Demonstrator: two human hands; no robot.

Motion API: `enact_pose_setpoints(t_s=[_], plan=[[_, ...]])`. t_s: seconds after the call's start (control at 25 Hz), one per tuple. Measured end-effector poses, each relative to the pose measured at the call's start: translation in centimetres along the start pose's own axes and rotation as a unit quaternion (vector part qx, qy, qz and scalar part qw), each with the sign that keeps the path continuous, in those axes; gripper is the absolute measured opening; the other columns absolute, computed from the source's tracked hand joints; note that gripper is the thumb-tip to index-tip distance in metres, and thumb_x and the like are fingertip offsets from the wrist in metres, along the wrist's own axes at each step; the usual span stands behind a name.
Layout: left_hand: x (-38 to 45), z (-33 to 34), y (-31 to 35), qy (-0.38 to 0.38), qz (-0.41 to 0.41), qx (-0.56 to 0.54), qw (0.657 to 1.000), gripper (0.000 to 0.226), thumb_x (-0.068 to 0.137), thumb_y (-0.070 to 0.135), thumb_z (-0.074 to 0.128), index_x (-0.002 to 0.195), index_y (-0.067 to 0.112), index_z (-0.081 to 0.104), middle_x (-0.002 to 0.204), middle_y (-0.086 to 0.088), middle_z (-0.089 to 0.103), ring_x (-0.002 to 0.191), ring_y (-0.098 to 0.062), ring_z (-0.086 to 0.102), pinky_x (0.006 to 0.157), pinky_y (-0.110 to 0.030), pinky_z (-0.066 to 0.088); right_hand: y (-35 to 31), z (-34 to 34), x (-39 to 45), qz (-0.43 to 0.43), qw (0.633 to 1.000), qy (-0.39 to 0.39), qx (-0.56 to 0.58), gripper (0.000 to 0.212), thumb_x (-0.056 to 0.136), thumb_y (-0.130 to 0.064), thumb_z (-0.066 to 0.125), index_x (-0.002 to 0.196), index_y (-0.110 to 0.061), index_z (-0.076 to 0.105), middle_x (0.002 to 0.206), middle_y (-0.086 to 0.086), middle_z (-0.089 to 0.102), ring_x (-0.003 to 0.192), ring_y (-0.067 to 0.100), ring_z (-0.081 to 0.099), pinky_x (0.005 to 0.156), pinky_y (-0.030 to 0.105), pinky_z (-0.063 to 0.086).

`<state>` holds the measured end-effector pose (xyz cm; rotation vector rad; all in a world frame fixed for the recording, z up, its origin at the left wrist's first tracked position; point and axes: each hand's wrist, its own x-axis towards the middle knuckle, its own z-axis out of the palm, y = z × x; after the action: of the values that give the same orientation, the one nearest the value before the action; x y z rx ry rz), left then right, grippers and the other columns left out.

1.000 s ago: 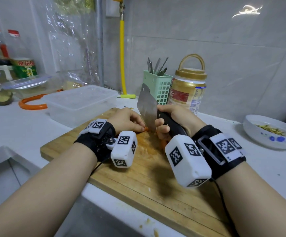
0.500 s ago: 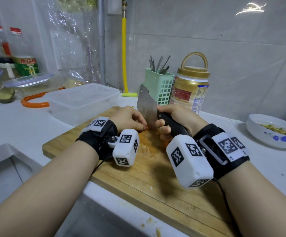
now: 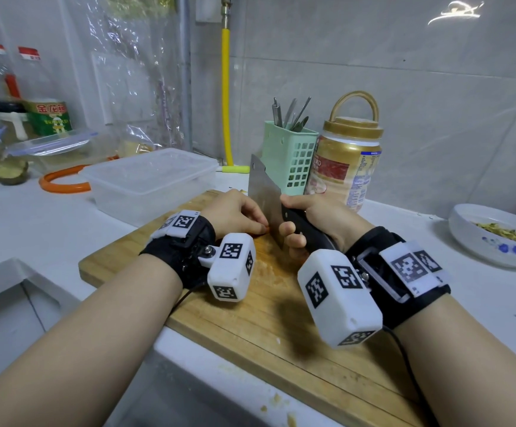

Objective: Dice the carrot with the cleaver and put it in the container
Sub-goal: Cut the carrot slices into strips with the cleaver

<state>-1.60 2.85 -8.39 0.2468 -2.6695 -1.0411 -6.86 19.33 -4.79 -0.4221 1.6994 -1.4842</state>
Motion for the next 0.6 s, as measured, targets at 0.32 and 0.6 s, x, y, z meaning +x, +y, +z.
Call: enact_pose_setpoints(t_s=[0.32,0.6], plan=[[0.14,0.00,-0.13,-0.001,0.001,0.008,1.000,0.009,0.080,0.017,0.078,0.086,0.011,0.076,0.069,0.003,0.063,0.063,-0.005,0.055,0.055,-0.007,0.042,-0.15,0.00,-0.15,0.004,1.000,0.004,-0.008,0.022,0.101,-0.033,0.043,0.093,-0.013,0.037,0.052,0.002,0.042,0.031,0.013,0.037,0.042,0.017,0.030],[0.29,0.06,-0.28,0.021,-0.008,0.008,1.000,0.006,0.080,0.015,0.078,0.084,0.011,0.076,0.064,0.009,0.063,0.053,0.008,0.054,0.052,-0.004,0.039,-0.38,-0.46,-0.47,0.019,1.000,-0.014,0.011,0.023,0.101,-0.033,0.043,0.097,-0.012,0.035,0.051,0.001,0.042,0.032,0.012,0.038,0.041,0.016,0.030]])
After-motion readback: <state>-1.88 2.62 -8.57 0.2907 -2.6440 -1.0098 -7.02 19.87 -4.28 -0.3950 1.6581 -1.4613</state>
